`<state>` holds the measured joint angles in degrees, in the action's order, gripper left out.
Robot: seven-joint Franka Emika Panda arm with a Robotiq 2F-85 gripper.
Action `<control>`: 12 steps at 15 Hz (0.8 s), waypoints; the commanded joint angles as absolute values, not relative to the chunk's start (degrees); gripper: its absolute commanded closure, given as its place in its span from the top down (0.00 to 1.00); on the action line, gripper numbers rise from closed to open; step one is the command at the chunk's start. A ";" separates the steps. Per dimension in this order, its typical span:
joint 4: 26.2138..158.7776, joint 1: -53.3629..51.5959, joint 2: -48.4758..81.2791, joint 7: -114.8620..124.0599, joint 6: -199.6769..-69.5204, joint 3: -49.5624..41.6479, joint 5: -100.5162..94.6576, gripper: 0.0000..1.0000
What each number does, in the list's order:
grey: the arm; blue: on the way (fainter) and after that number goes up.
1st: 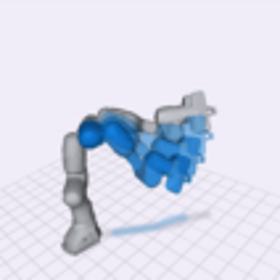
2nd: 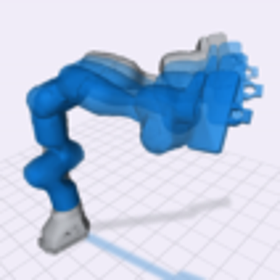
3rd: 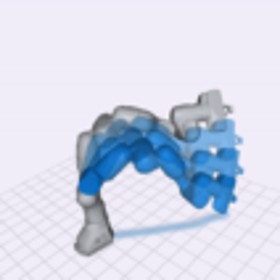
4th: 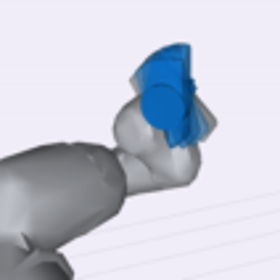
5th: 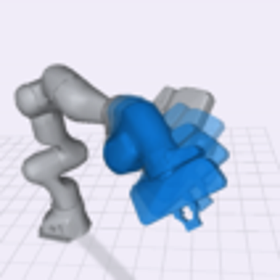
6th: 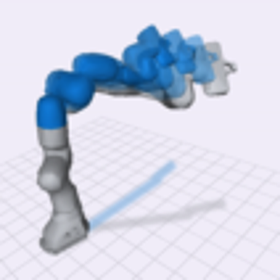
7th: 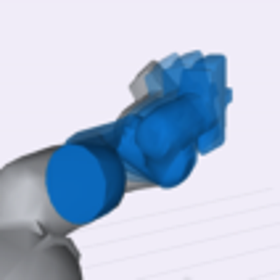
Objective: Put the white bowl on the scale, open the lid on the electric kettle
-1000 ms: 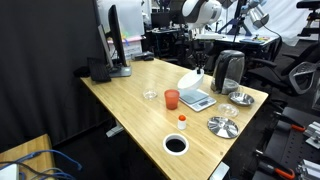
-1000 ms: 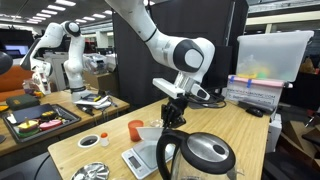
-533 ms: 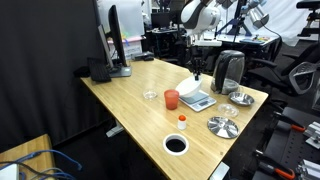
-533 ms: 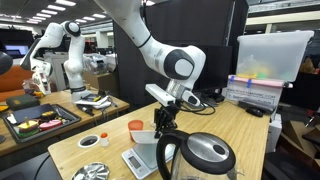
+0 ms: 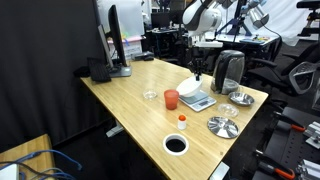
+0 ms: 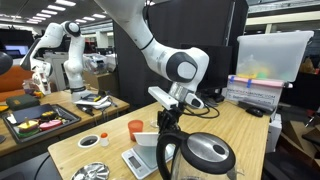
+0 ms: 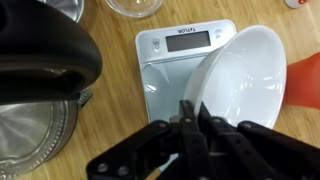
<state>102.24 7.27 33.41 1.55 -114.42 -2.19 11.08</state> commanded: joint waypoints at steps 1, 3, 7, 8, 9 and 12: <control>103.10 7.67 33.13 0.51 -115.47 -2.21 11.70 0.02; 103.00 7.49 33.29 0.77 -115.57 -2.35 11.31 0.35; 102.70 7.58 34.00 1.59 -115.91 -3.28 10.63 0.62; 102.55 7.59 34.21 1.86 -116.03 -3.72 10.23 0.68; 102.51 7.62 34.34 2.16 -116.19 -4.26 9.87 0.75; 102.22 7.93 34.54 2.64 -116.84 -5.67 9.31 0.95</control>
